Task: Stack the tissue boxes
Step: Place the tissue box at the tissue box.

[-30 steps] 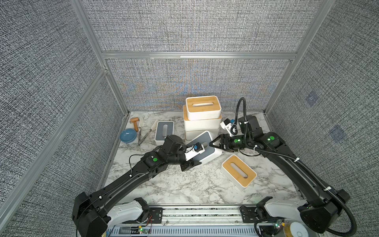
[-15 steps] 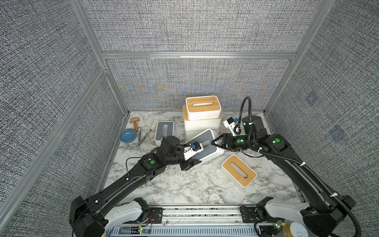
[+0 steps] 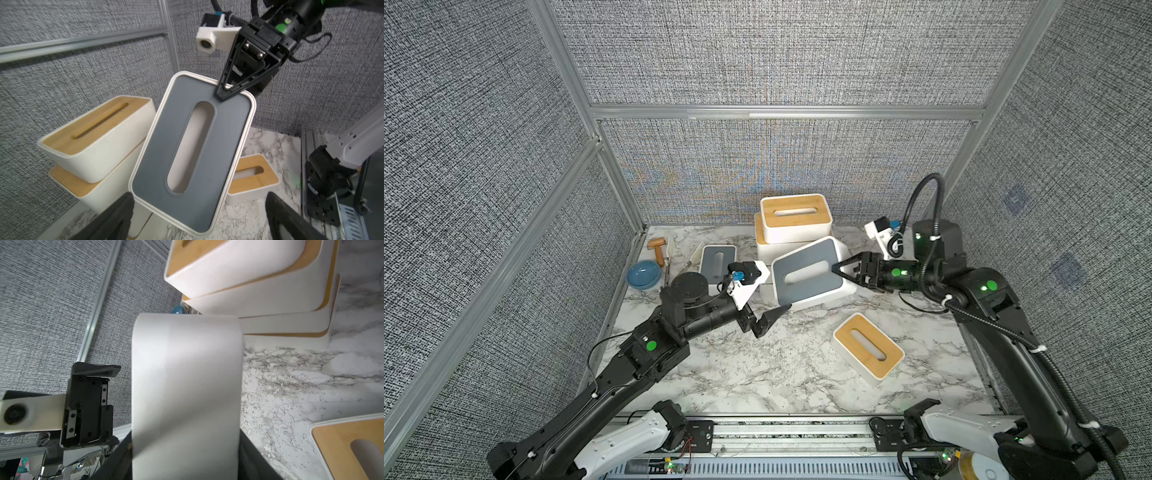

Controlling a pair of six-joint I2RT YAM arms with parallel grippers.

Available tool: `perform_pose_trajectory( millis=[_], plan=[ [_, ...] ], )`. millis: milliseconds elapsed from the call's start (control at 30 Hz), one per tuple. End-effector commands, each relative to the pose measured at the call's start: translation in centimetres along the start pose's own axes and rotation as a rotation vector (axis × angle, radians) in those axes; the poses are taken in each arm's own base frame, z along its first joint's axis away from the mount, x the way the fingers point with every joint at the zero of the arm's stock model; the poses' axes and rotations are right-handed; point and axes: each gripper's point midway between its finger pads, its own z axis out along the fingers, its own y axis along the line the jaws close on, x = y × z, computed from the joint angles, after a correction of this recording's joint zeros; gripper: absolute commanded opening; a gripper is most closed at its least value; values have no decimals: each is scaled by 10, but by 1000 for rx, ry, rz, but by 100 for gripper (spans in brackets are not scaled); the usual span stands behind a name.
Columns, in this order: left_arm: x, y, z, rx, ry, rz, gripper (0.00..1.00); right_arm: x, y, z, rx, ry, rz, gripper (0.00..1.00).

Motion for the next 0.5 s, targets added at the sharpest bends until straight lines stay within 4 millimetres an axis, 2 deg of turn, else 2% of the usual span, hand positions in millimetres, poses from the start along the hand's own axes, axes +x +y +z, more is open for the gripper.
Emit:
perform_pose_trajectory(
  millis=[0,100,200,300,467],
  plan=[
    [-38,28,-14,-164,-130,-96,100,-21,26,-15,-93,-48,-24,44],
    [-49,51,-20,-286,-136,-156,99,-54,44,-27,-146,-121,-40,44],
    [-54,74,-25,-417,-167,-238,100,-93,49,-37,-191,-201,-20,44],
    [-58,81,-25,-442,-205,-265,100,-123,44,-39,-222,-232,3,44],
    [-49,80,-9,-395,-131,-304,99,-152,35,-27,-278,-202,35,43]
  ],
)
